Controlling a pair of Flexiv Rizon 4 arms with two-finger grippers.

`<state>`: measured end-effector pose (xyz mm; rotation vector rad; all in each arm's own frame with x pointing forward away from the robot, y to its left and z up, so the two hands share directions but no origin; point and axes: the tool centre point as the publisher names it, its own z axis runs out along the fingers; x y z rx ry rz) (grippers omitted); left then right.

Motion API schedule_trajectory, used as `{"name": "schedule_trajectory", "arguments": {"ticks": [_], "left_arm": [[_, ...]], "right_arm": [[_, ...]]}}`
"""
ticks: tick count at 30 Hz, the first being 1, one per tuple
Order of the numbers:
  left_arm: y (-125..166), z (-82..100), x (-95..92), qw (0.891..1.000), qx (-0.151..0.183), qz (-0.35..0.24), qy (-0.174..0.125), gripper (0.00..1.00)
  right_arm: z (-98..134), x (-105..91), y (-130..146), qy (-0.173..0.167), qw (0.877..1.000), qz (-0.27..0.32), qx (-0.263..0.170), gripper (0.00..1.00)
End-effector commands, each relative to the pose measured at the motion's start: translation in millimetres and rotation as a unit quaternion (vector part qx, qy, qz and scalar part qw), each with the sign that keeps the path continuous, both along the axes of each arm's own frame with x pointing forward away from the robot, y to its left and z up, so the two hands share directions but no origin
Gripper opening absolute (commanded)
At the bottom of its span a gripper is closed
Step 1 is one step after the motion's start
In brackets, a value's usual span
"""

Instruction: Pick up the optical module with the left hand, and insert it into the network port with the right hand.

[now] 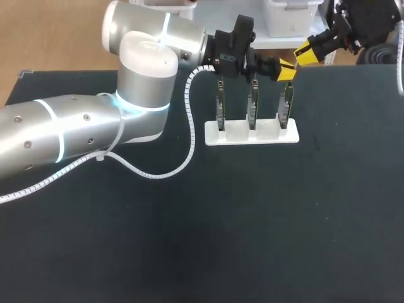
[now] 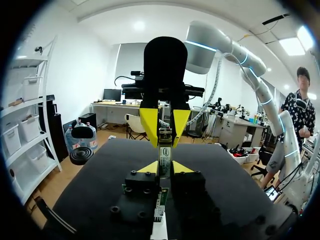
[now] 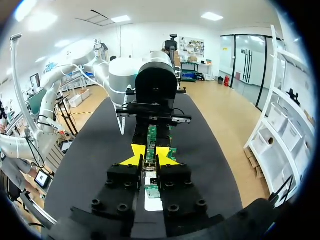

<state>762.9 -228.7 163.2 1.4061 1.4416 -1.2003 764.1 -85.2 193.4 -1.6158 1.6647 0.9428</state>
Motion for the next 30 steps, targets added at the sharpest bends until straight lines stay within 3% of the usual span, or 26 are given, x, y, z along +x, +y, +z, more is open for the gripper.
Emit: {"name": "schedule_trajectory", "arguments": {"ticks": [1, 3, 4, 5, 16, 22, 30], "left_arm": [[0, 0.1, 0.3, 1.0, 0.0, 0.001, 0.0, 0.0], [0, 0.1, 0.3, 1.0, 0.0, 0.001, 0.0, 0.03], [0, 0.1, 0.3, 1.0, 0.0, 0.001, 0.0, 0.4], [0, 0.1, 0.3, 1.0, 0.0, 0.001, 0.0, 1.0], [0, 0.1, 0.3, 1.0, 0.0, 0.001, 0.0, 1.0], [3, 9.4, -4.0, 0.999, 0.018, -0.003, -0.032, 1.0], [17, 14.8, -8.4, 0.998, 0.043, 0.001, -0.047, 1.0]], "right_arm": [[0, -2.6, 1, -0.002, 1.0, 0.0, 0.001, 0.0], [-1, -2.8, 1, -0.002, 1.0, 0.0, 0.001, 0.0], [-1, -2.8, 1, -0.001, 1.0, 0.0, 0.001, 0.0], [-1, -2.9, 1, -0.001, 1.0, 0.0, 0.001, 0.0], [-1, 0.2, 1, -0.006, 1.0, 0.005, 0.005, 0.0], [-2, 1.1, 0, -0.01, 1.0, 0.006, 0.007, 0.0], [-4, 1.2, -1, -0.011, 1.0, 0.008, 0.009, 0.0]]}}
